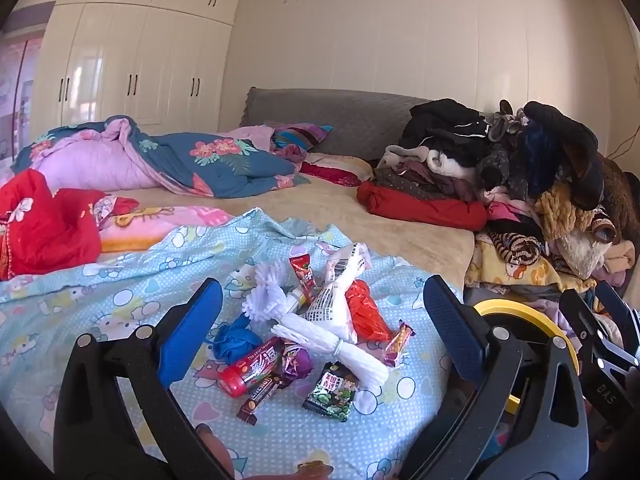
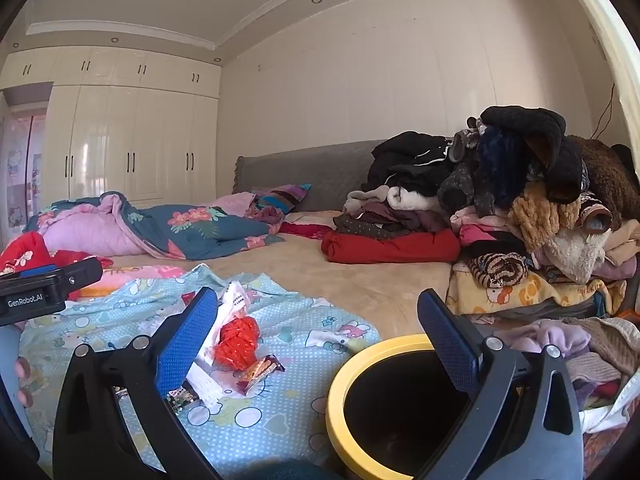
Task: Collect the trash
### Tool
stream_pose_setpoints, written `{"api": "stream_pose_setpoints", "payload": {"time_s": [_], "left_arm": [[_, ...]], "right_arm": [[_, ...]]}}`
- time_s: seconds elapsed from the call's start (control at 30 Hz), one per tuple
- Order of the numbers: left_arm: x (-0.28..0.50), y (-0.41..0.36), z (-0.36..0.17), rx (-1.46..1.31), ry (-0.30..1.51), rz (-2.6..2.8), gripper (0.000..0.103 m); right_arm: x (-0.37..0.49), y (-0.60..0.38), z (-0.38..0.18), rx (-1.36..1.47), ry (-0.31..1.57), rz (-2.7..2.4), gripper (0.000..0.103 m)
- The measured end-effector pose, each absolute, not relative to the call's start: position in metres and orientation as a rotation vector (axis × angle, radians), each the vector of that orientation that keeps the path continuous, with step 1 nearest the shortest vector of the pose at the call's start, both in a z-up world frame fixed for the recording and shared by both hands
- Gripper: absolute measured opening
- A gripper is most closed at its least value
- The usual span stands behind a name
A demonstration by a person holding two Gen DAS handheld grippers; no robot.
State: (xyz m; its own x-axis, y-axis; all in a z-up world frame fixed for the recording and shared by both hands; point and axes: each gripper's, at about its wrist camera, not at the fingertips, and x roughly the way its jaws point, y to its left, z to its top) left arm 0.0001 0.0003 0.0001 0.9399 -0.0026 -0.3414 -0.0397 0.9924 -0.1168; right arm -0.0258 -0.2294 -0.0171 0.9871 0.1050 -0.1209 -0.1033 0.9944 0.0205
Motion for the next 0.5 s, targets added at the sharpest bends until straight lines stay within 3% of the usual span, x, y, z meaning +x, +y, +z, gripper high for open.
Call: {"api": "stream_pose_setpoints", "payload": {"time_s": [0.5], "left_arm": [[-0.0019,-0.0038,0.0030,-0.118,0.333,0.012,0.092]], "right_arm": [[-0.0226,-0.2287,-0.0185,0.014,0.124,0.101,0.097]]}}
